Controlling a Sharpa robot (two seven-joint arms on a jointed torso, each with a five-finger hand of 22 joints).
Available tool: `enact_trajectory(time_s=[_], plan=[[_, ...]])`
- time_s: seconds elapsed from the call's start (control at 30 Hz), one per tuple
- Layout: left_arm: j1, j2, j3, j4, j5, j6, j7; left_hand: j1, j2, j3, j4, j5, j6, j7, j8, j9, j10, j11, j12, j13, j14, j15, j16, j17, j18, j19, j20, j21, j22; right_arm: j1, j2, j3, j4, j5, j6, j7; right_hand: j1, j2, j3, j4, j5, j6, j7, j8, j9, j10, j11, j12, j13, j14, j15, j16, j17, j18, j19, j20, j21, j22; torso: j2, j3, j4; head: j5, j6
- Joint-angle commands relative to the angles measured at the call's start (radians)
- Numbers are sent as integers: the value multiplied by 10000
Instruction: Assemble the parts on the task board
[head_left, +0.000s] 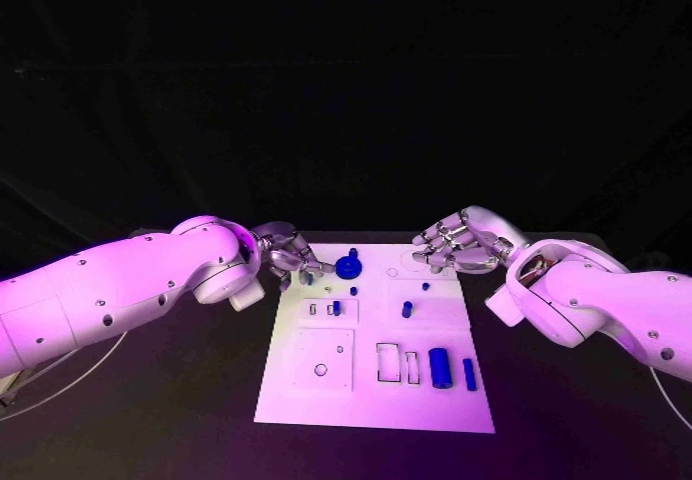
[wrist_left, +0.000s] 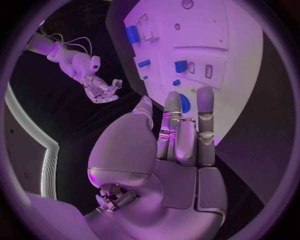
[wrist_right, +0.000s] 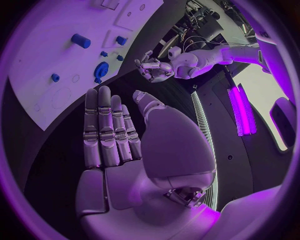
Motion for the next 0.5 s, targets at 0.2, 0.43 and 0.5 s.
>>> enact_trajectory(time_s=[0.2,0.43,0.5], plan=[[80,734,-5,-510,-1995,1135,-1876,-180,205,-497,-23,-6,-159,-252,862,1195,727,-175,3878,4061,881,-154,1766,2370,-560,1389,-183,2506,3527,14,-111,3,-25,858,96,756,-91,-4,37,-48,55,201,-14,-53,-2,253,-38,-243,-498,361,-41,-607,-315,61,562,-63,-200,-456,-7,7,-1,84,-82],[113,1275,-58,-915,-2304,1566,-2454,-490,325,-913,2,-35,-339,-321,1282,1938,1066,-233,5045,5405,938,-200,1885,2556,-740,1853,-231,3183,4640,15,-115,3,-27,903,40,835,-172,-23,31,-62,138,199,26,-135,-15,270,45,-496,-863,260,56,-1143,-610,34,566,3,-553,-888,2,-4,-2,107,-163],[118,1411,-105,-1031,-2400,1655,-2553,-566,340,-1014,1,-34,-371,-323,1314,2024,1075,-233,5102,5479,938,-201,1885,2558,-754,1887,-233,3237,4728,15,-116,3,-25,927,6,855,-192,-21,25,-66,175,195,42,-154,-15,285,59,-537,-945,237,84,-1260,-680,37,548,34,-647,-1001,4,-3,-3,113,-175]])
